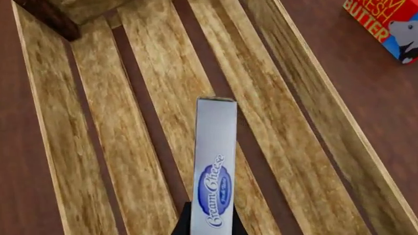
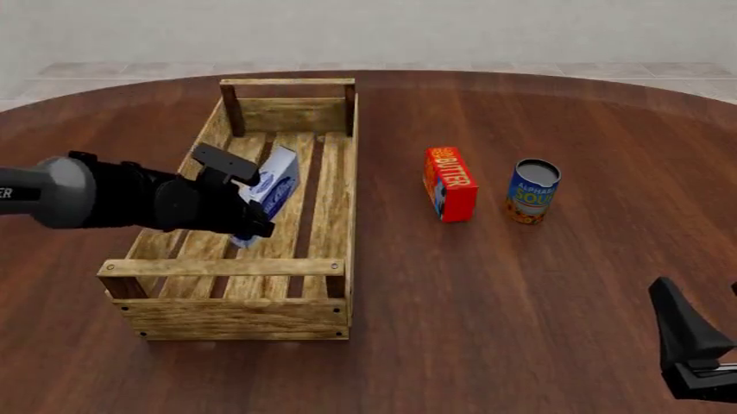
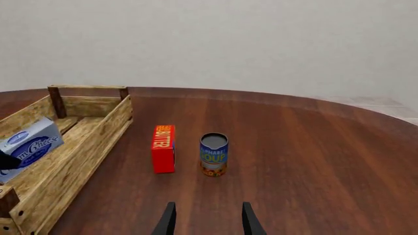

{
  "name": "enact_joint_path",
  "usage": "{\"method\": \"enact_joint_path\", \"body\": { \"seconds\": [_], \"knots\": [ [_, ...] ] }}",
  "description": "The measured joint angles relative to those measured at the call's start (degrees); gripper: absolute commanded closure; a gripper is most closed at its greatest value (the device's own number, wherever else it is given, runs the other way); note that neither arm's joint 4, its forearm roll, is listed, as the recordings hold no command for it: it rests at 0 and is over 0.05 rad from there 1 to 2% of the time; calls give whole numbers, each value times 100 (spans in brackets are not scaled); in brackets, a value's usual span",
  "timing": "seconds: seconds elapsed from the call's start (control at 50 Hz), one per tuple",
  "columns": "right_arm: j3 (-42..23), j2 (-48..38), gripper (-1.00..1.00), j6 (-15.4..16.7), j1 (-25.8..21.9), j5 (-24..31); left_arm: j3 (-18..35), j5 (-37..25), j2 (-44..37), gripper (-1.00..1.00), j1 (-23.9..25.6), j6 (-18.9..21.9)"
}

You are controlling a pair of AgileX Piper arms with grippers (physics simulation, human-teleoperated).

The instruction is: Pick up the cream cheese and put it in the tray.

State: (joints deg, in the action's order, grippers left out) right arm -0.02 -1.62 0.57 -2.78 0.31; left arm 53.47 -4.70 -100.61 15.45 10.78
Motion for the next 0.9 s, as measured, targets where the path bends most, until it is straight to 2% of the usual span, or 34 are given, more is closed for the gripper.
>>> {"method": "enact_joint_path", "body": {
  "seconds": [0.66, 0.68, 0.9],
  "knots": [
    [-1, -64, -100, 8, -15, -35, 221, -35, -381, 100, -22, -43],
    [0, -64, -100, 7, -16, -35, 222, -36, -381, -100, -20, -47],
    [0, -39, -100, 0, -33, -14, 241, -68, -396, -100, -29, 37]
  ]
}}
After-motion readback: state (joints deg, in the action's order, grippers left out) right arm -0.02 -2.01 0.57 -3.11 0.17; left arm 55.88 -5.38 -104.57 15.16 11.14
